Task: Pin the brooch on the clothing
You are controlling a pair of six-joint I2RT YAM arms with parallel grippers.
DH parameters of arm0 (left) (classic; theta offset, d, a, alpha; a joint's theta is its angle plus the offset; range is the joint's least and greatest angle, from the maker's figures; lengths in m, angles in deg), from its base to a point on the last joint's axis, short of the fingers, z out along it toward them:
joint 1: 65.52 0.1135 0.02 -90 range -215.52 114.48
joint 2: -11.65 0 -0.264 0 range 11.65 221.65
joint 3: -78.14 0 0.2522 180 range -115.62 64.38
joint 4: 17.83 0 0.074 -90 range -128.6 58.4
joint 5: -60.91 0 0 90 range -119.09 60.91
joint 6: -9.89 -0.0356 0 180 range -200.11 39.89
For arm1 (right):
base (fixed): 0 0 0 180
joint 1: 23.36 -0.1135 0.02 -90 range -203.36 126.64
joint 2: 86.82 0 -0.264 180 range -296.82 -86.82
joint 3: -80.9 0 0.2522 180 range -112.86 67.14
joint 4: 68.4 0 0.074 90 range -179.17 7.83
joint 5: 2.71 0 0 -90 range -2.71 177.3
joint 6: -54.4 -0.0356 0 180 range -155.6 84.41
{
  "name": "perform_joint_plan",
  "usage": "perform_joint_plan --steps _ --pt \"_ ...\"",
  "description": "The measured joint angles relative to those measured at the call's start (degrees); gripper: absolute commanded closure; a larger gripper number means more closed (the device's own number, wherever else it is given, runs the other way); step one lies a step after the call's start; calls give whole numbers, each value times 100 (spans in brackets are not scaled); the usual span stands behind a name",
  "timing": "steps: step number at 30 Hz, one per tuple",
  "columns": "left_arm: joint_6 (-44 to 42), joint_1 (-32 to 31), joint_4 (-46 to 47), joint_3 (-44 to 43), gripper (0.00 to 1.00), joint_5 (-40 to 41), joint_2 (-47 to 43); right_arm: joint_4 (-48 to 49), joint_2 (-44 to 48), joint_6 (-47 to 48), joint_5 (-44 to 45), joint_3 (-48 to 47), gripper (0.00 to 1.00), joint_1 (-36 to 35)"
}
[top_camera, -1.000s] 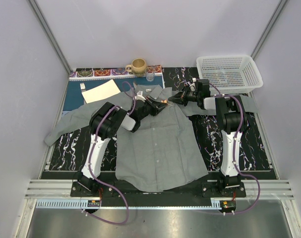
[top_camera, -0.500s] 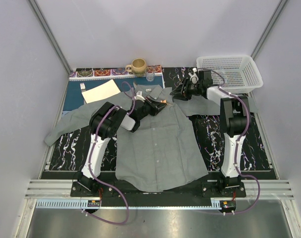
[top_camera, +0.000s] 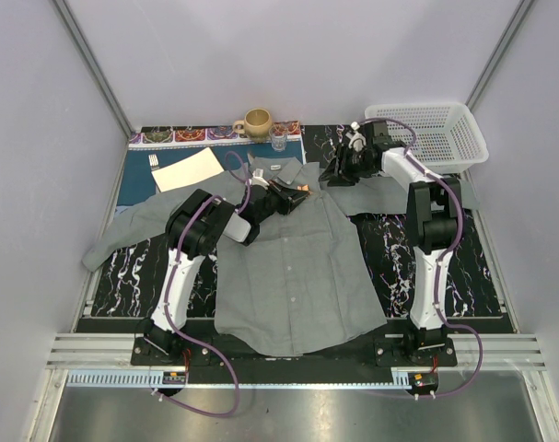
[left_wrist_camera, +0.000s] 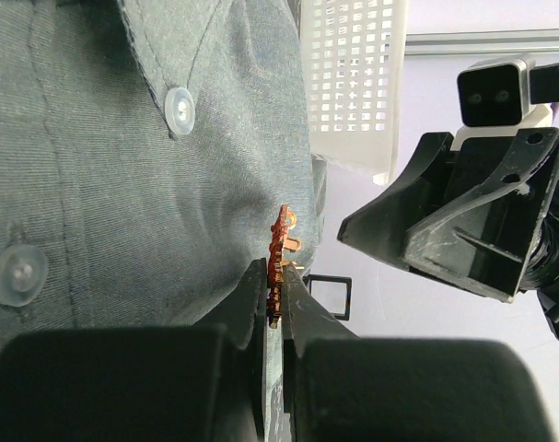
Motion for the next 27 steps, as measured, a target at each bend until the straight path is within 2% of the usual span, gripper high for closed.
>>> perform_joint_plan --steps 7,13,14,18,19,27 --pt "0 0 0 0 100 0 0 -358 -289 188 107 -120 53 -184" --pt "2 0 0 0 100 -2 0 -501 -463 219 214 -186 62 -247" --pt "2 0 0 0 100 -2 0 -509 -470 219 216 -197 66 -249" --pt "7 0 0 0 100 -2 0 -492 -509 214 223 -280 96 -251" --pt "7 0 0 0 100 -2 0 -494 -509 223 229 -280 100 -249" --pt "37 0 0 0 100 -4 0 -492 -511 212 251 -280 100 -251"
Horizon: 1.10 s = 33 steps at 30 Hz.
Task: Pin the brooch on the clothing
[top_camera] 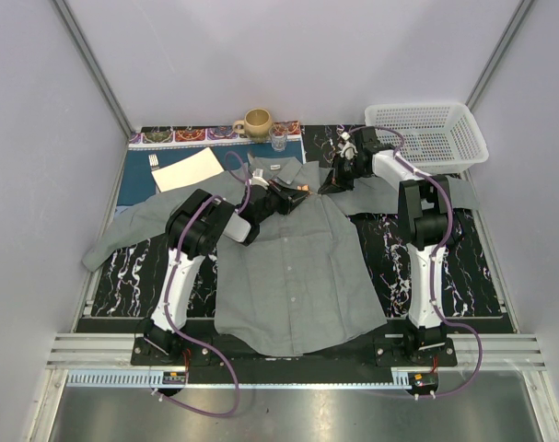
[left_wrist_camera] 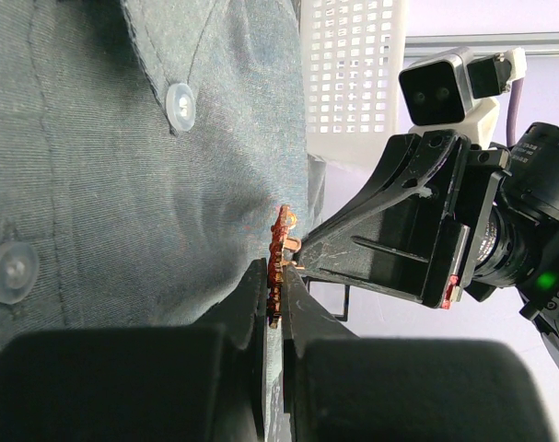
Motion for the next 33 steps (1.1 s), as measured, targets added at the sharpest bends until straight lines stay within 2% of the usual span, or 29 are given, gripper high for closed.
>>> perform_joint_plan --steps 33 --pt "48 -4 2 -2 100 66 39 90 0 -116 2 2 100 -85"
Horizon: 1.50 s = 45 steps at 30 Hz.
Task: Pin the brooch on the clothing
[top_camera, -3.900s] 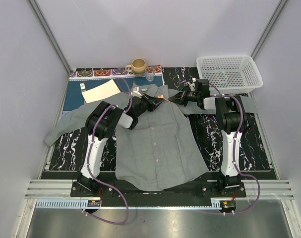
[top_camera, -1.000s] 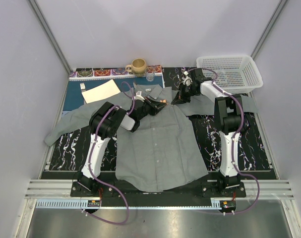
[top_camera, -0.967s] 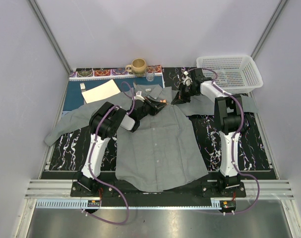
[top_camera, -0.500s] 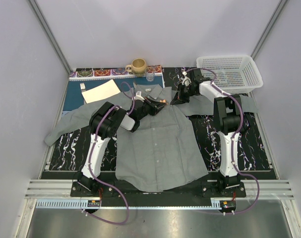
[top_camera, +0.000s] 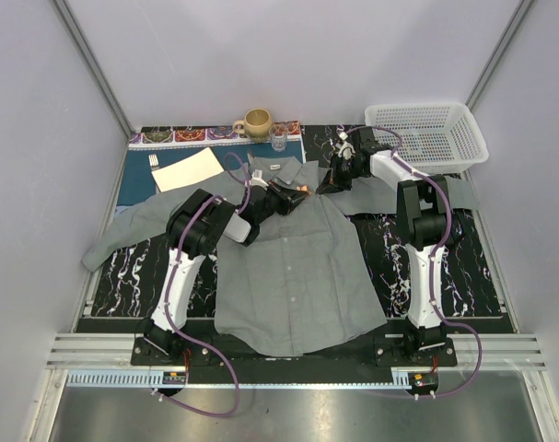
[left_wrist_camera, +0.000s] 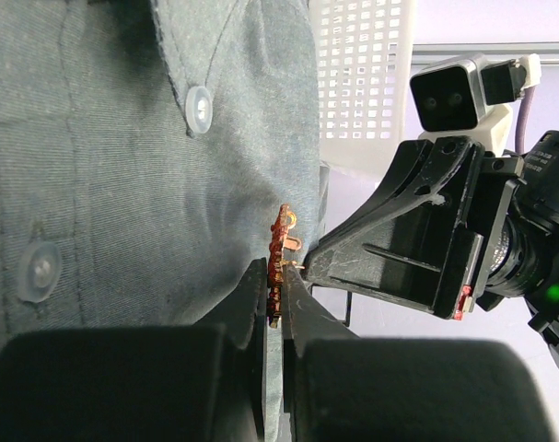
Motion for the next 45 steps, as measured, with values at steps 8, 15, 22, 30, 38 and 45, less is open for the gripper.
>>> perform_joint_plan --steps 8,15,22,30,38,45 --pt "0 -9 -2 0 100 17 22 20 0 -2 2 9 100 -4" --pt "-2 -9 -2 0 100 22 22 15 0 7 4 35 100 -33" --pt "-7 -9 -2 0 100 17 22 -11 0 81 2 31 100 -35" --pt "-42 -22 -2 -24 100 15 24 -192 -15 214 0 -98 100 -52" --pt "-105 -22 28 -37 100 11 22 -269 -28 240 2 -162 100 -52" --pt "-236 48 105 -15 100 -90 22 -271 -28 254 0 -186 100 -52"
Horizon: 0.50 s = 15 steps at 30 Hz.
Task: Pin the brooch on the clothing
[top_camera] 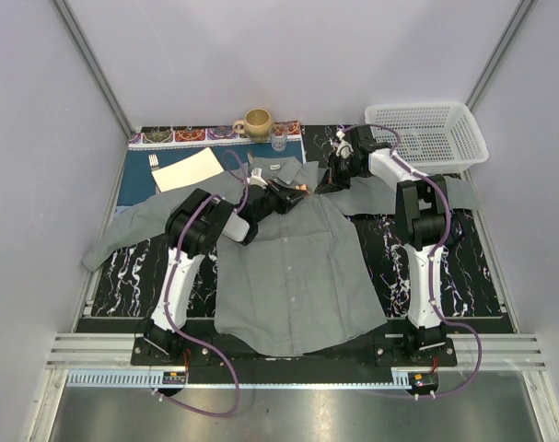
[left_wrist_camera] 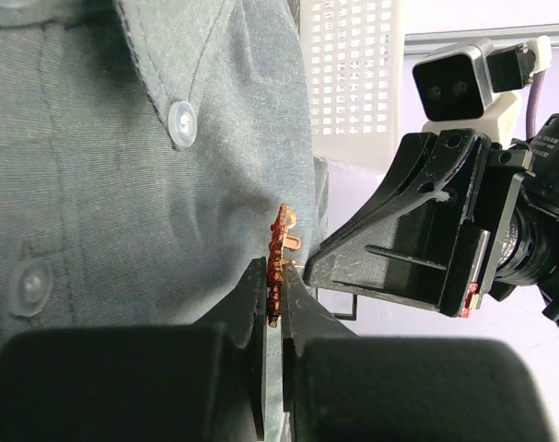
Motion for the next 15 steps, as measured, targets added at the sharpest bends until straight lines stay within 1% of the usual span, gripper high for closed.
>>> perform_joint_plan --steps 6,15 --pt "-94 125 42 26 100 -179 0 109 0 -39 0 0 100 -13" --pt "-164 127 144 61 100 -243 0 162 0 -59 0 0 100 -15"
